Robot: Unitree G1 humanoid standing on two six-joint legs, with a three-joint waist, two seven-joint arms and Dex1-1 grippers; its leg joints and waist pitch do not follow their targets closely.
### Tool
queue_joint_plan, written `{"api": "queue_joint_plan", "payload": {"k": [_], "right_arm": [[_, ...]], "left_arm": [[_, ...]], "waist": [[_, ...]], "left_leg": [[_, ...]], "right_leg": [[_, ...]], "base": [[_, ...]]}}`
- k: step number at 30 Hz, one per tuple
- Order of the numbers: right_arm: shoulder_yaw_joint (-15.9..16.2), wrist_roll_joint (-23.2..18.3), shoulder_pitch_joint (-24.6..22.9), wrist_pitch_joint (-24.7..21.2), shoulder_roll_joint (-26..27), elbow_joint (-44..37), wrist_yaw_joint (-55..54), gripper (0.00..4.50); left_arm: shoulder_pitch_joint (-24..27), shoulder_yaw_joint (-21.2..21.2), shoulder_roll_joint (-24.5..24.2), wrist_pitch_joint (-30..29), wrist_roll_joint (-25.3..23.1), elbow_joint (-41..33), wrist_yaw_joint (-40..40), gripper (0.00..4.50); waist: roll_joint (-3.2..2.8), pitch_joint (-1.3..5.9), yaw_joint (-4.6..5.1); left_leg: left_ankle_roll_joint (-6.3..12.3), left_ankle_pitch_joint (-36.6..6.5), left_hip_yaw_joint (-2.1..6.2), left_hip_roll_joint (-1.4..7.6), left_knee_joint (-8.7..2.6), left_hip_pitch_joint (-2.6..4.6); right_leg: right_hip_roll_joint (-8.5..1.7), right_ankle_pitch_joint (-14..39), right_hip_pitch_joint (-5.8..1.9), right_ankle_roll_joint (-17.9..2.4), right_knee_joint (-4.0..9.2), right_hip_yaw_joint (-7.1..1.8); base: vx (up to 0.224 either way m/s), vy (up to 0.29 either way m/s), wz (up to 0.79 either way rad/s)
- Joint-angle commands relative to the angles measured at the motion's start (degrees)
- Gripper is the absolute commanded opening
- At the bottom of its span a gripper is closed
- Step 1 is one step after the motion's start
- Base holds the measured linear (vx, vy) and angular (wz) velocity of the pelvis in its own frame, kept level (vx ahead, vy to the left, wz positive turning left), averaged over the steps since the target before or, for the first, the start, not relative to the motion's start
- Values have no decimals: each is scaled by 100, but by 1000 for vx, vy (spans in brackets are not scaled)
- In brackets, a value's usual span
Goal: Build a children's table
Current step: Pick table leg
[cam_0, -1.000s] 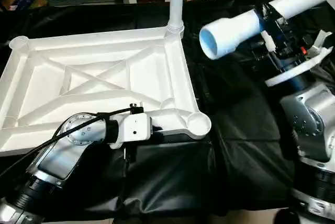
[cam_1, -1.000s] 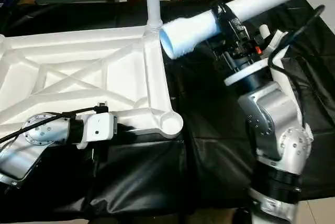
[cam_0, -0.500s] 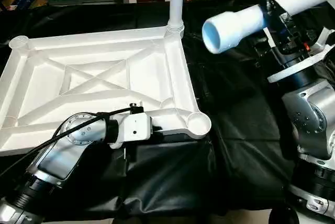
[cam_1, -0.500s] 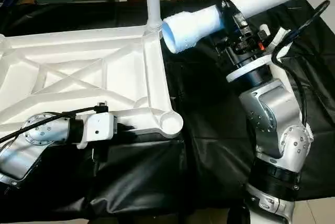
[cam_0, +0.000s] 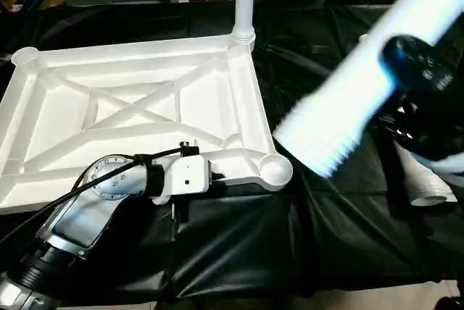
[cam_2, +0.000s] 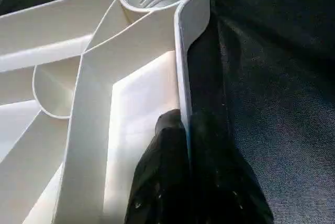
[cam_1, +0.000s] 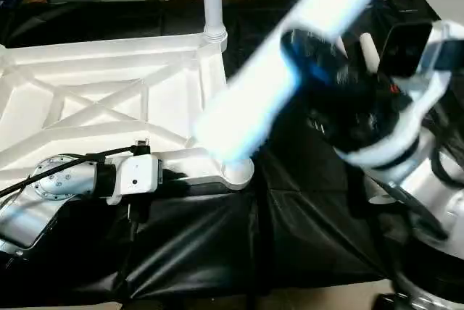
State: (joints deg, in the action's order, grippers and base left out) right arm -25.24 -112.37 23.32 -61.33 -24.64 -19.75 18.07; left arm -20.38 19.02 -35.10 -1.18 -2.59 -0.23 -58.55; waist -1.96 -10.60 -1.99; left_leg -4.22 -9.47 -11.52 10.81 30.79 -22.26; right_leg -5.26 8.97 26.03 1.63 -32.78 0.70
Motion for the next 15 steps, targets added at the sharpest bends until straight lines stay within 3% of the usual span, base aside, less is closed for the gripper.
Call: {"api": "queue_joint_plan", "payload": {"k": [1, 15], "right_arm": [[5, -59, -111, 1, -176, -246, 393, 187], [113, -51, -238, 177, -404, -163, 967, 187]], "left_arm": [[210, 195, -66, -117, -281, 318, 15, 2], [193, 202, -71, -108, -287, 337, 33, 2]], "waist": [[85, 282, -14], [90, 293, -22]], "left_leg": [[211, -1045, 26, 93, -327, 71], [325, -904, 27, 101, -314, 74]], "right_leg": [[-131, 1575, -264, -946, 391, -116], [-133, 1547, -272, -1057, 388, -111]], "base": [[0, 0, 0], [0, 0, 0]]}}
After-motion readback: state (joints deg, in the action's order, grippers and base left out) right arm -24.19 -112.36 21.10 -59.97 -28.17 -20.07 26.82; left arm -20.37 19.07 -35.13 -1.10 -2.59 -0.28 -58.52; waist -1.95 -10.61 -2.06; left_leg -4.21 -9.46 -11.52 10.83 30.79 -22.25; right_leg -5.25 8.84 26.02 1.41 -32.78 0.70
